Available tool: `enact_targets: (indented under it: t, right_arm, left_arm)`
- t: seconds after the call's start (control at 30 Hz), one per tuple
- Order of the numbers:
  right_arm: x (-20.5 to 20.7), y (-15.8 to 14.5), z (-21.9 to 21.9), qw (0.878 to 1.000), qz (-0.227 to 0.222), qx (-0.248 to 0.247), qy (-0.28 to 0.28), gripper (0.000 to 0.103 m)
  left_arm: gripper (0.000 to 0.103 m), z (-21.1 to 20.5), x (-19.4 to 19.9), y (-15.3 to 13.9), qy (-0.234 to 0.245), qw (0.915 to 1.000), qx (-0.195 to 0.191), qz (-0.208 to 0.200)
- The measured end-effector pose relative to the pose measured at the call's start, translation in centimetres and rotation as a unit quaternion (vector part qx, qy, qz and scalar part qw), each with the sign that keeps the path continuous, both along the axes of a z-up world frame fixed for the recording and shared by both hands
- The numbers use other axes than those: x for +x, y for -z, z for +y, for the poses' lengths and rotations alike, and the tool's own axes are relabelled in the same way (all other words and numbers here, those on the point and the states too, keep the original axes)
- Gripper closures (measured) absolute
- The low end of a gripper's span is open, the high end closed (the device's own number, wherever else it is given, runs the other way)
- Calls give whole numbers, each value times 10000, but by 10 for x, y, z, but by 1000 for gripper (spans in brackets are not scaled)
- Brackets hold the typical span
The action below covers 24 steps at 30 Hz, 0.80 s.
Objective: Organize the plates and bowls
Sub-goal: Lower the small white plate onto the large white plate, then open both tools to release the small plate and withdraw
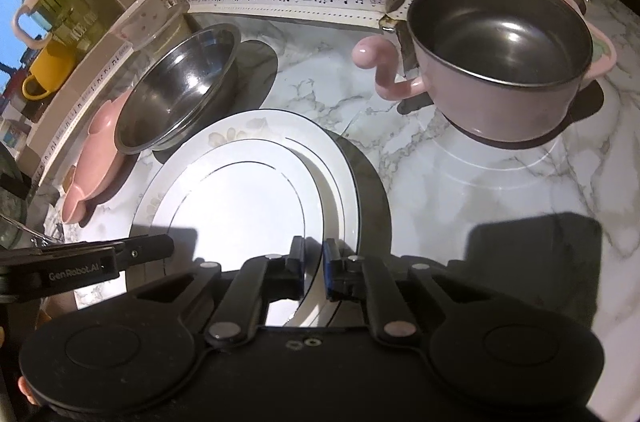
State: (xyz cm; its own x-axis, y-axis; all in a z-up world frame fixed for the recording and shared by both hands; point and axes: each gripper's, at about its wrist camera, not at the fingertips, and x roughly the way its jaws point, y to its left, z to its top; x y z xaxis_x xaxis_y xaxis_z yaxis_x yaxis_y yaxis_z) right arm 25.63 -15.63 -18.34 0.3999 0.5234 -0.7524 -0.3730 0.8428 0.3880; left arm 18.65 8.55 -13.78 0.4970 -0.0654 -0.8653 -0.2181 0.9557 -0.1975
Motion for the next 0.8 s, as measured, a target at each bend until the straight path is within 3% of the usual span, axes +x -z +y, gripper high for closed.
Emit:
enact_targets:
  t: [0.43,0.8]
  right_arm:
    - [-3,0,-17,9992,180,347,32,97]
    - [-1,1,-4,9999,61,53,-105,96]
  left_arm:
    - [85,-2,4,4,158,9999,-26,6]
    - [85,2,2,-2,-35,9999,60,-92]
